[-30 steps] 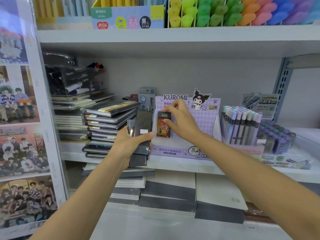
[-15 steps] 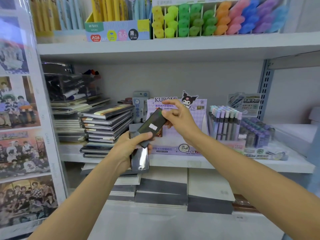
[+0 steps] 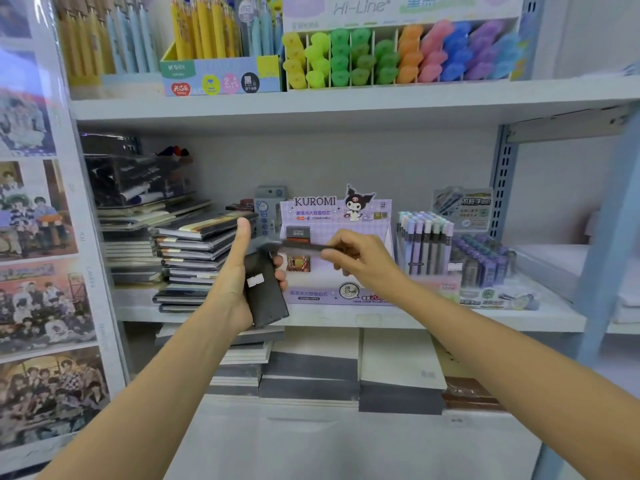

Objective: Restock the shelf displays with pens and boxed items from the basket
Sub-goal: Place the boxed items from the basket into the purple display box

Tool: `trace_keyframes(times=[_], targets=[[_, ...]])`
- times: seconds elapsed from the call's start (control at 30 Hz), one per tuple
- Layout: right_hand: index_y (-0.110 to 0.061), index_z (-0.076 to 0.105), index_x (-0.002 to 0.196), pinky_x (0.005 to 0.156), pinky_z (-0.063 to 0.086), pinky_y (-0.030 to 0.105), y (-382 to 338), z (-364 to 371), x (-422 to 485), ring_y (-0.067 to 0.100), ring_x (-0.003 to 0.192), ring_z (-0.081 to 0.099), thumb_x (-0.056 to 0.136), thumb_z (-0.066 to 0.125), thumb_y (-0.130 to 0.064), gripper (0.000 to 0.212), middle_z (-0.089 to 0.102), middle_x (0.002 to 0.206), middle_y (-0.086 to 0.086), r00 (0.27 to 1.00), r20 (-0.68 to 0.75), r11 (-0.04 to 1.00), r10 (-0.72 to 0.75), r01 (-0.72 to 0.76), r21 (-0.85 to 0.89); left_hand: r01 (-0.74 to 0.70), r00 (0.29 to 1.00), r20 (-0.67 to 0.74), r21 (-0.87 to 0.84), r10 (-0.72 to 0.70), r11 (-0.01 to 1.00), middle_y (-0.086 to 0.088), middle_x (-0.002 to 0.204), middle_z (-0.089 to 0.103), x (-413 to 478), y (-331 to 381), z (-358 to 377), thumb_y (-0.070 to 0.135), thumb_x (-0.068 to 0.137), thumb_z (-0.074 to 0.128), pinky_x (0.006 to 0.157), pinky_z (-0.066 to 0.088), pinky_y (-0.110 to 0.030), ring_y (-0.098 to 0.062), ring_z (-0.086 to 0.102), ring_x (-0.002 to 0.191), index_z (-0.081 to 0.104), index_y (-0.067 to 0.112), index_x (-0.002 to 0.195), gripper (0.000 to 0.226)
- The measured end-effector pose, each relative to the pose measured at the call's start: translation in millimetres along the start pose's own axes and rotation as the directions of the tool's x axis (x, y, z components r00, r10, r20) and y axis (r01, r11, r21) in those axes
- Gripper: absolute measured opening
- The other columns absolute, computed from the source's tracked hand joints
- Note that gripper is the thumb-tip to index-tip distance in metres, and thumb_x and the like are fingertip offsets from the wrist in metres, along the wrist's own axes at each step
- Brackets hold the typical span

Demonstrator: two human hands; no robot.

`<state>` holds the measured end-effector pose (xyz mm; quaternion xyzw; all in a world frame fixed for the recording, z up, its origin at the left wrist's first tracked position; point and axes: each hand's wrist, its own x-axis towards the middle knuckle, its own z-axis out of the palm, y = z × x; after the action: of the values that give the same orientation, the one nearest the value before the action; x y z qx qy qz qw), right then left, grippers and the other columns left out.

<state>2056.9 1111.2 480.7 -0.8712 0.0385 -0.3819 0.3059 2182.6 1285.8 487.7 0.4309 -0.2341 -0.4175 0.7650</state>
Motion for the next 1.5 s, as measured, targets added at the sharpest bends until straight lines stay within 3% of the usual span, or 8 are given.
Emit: trace_keyframes(times=[0.17,0.33,0.47,0.6,0.87,1.03,1.23,1.5], targets=[[-0.003,0.066,0.092,0.047,0.044,0.019,-5,5,-6,0.011,0.044,0.054,0.098,0.054,-0.022,0.023,0.063,0.059,0.001,0.995,-0.038,0.983,0.089,-0.081,0.164,-0.116,0.993,-0.004,0.089,0.117,0.989,-0.004,0.075,0.061,1,-6,4,0.042,0.07,0.079,0.058,0.056,-0.03,-0.017,0.055,0.058,0.064,0.009,0.101,0.047],[0.002,0.065,0.097,0.049,0.048,0.024,-13,13,-10,0.015,0.048,0.057,0.1,0.05,-0.024,0.03,0.065,0.063,0.008,0.973,0.176,0.953,0.153,-0.192,0.233,-0.23,0.967,-0.066,0.186,0.246,0.955,-0.009,0.075,0.069,6,-14,0,0.024,0.062,0.083,0.054,0.055,-0.029,-0.015,0.061,0.054,0.066,0.007,0.104,0.048],[-0.01,0.066,0.105,0.074,0.054,0.043,-20,15,-10,0.021,0.081,0.065,0.099,0.052,-0.023,0.02,0.069,0.094,0.012,0.974,0.207,0.969,0.088,-0.132,0.21,-0.247,0.959,-0.081,0.238,0.272,0.939,-0.01,0.076,0.072,7,-15,-5,0.031,0.056,0.086,0.055,0.055,-0.029,-0.015,0.063,0.053,0.067,0.01,0.107,0.059],[-0.021,0.047,0.137,0.087,0.05,0.029,-34,19,3,0.016,0.094,0.062,0.096,0.057,-0.02,0.042,0.063,0.095,-0.005,0.998,0.042,0.953,0.047,-0.057,0.299,-0.223,0.971,0.003,0.391,0.241,0.893,-0.008,0.072,0.072,4,-16,-5,0.025,0.065,0.083,0.052,0.054,-0.027,-0.015,0.062,0.05,0.065,0.01,0.107,0.048],[-0.015,0.059,0.118,0.09,0.055,0.034,-36,16,27,0.015,0.101,0.066,0.096,0.055,-0.006,0.025,0.067,0.113,0.004,0.979,-0.187,0.981,0.084,-0.048,0.187,-0.045,0.998,-0.029,0.237,0.053,0.97,-0.01,0.074,0.064,7,-6,-17,0.023,0.096,0.059,0.057,0.059,-0.032,-0.02,0.062,0.056,0.062,0.002,0.097,0.021],[-0.014,0.055,0.112,0.082,0.055,0.043,-17,4,41,0.026,0.091,0.066,0.095,0.056,-0.005,0.02,0.067,0.099,0.01,0.906,-0.404,0.988,0.125,-0.075,0.138,0.033,0.999,-0.041,0.145,-0.028,0.989,-0.015,0.071,0.066,11,4,-29,0.01,0.091,0.042,0.062,0.061,-0.035,-0.024,0.065,0.058,0.06,-0.001,0.097,0.023],[-0.026,0.052,0.101,0.077,0.056,0.05,-8,23,53,0.026,0.085,0.068,0.091,0.06,-0.004,0.025,0.068,0.096,0.008,0.94,-0.316,0.991,0.132,-0.112,0.079,-0.175,0.982,-0.013,0.279,0.186,0.944,-0.014,0.101,0.074,19,1,-43,0.006,0.098,0.051,0.065,0.061,-0.039,-0.024,0.074,0.082,0.062,0.005,0.112,0.018],[-0.019,0.054,0.102,0.073,0.055,0.054,6,51,60,0.033,0.082,0.068,0.092,0.062,-0.006,0.018,0.07,0.088,0.013,0.979,-0.19,0.994,0.072,-0.086,-0.069,-0.177,0.957,-0.163,0.321,0.239,0.93,-0.007,0.088,0.076,26,-2,-60,0.013,0.086,0.071,0.058,0.06,-0.041,-0.023,0.073,0.076,0.066,0.013,0.104,0.019]])
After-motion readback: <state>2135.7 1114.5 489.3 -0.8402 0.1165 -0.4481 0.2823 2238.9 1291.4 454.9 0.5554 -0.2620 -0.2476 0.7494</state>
